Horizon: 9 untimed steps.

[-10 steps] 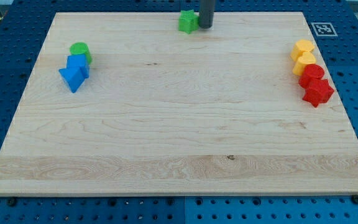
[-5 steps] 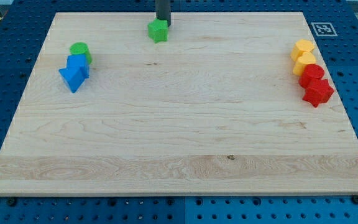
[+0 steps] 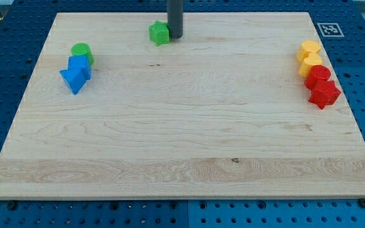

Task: Push the green star closer to the green circle

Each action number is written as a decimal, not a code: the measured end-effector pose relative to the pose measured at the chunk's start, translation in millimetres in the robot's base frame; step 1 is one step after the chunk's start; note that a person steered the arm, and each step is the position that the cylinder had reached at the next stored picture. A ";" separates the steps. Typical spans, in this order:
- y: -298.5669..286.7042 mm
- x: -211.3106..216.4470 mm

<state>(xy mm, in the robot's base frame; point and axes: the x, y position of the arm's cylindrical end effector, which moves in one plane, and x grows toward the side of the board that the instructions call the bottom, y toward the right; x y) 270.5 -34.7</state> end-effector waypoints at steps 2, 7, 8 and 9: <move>-68.6 0.0; -142.1 -43.4; -157.9 -53.9; -169.9 -52.2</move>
<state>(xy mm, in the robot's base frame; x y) 218.3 -204.6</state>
